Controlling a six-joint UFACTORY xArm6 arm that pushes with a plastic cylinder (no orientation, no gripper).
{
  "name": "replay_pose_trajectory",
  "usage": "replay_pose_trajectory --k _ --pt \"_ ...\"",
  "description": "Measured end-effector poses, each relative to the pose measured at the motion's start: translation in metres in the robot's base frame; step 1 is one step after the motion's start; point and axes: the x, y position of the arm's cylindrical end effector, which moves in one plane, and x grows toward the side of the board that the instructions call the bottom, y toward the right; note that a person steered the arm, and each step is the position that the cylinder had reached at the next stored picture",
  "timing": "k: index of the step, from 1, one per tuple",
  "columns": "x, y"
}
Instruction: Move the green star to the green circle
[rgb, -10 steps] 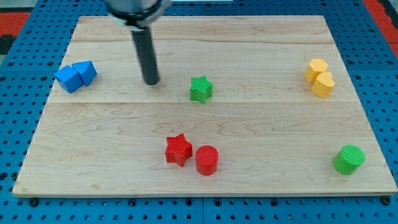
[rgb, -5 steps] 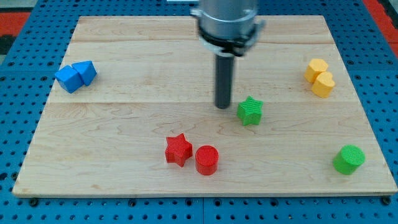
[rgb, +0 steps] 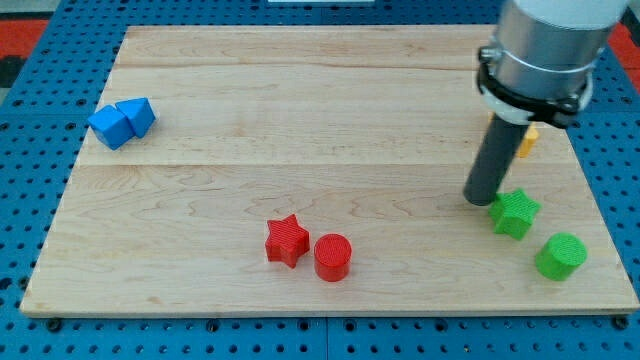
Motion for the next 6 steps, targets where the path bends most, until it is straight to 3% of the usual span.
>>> replay_pose_trajectory --k 2,4,6 --pt "-0.011 0.002" --pt "0.015 0.03" --pt "0.012 0.034"
